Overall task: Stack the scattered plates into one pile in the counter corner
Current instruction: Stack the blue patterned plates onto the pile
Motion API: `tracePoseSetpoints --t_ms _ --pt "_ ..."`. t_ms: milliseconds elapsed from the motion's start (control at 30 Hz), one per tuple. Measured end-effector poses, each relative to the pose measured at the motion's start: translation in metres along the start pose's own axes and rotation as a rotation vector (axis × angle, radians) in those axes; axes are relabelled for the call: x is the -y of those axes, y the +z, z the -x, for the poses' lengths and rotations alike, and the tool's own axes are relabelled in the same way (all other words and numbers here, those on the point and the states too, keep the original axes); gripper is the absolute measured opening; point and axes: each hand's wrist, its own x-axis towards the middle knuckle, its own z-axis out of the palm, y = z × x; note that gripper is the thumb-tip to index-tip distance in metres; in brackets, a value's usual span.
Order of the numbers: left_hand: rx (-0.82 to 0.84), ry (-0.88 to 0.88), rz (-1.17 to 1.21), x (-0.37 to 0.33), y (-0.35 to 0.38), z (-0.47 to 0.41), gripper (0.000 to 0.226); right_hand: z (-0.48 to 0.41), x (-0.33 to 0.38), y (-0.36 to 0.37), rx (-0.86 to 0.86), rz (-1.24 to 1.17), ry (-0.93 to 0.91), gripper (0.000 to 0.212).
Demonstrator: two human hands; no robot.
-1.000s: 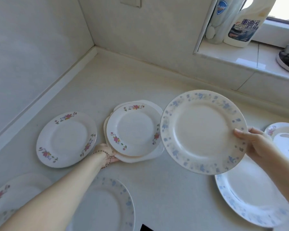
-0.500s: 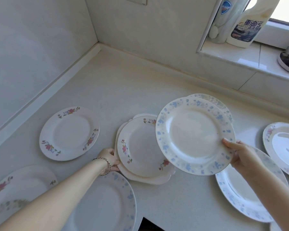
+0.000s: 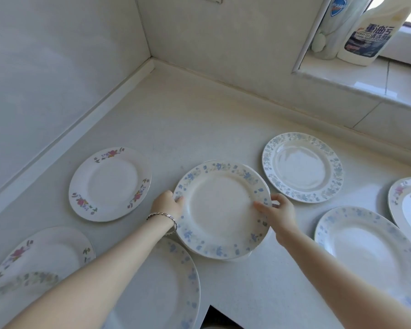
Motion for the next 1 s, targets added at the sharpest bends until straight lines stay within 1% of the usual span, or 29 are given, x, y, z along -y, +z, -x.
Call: tracePoseSetpoints --t_ms 67,167,233,367,500,633,767,867,1000 --pt "-0.027 -0.009 -0.037 -0.001 0.002 -0.002 0.031 -0.001 -0.002 0.009 -0.040 0.127 -0.056 0.017" --pt "-0.049 -0.016 -0.077 -0.005 0.005 -0.005 0.034 -0.008 -0.010 0.014 -0.115 0.295 -0.106 0.033" --pt "-0.036 -0.031 -0.121 -0.008 0.007 -0.007 0.028 -0.011 -0.014 0.015 -0.149 0.386 -0.104 0.042" --pt "-0.024 -0.048 -0.191 -0.013 0.011 -0.007 0.033 -0.011 -0.019 0.017 -0.165 0.524 -0.098 0.046" --pt "-0.021 -0.097 -0.217 -0.017 0.015 -0.008 0.037 -0.010 -0.020 0.019 -0.177 0.536 -0.082 0.048" --pt "-0.034 -0.105 -0.265 -0.015 0.017 -0.007 0.037 -0.012 -0.018 0.017 -0.155 0.487 -0.056 0.049" --pt "-0.018 -0.072 -0.232 -0.009 0.025 0.001 0.037 -0.015 -0.016 0.016 -0.135 0.442 -0.023 0.043" --pt "-0.018 -0.038 -0.212 -0.005 0.034 0.010 0.041 -0.016 -0.014 0.014 -0.139 0.384 -0.016 0.034" --pt "-0.029 -0.028 -0.156 0.000 0.040 0.014 0.041 -0.019 -0.015 0.010 -0.139 0.339 -0.019 0.036"
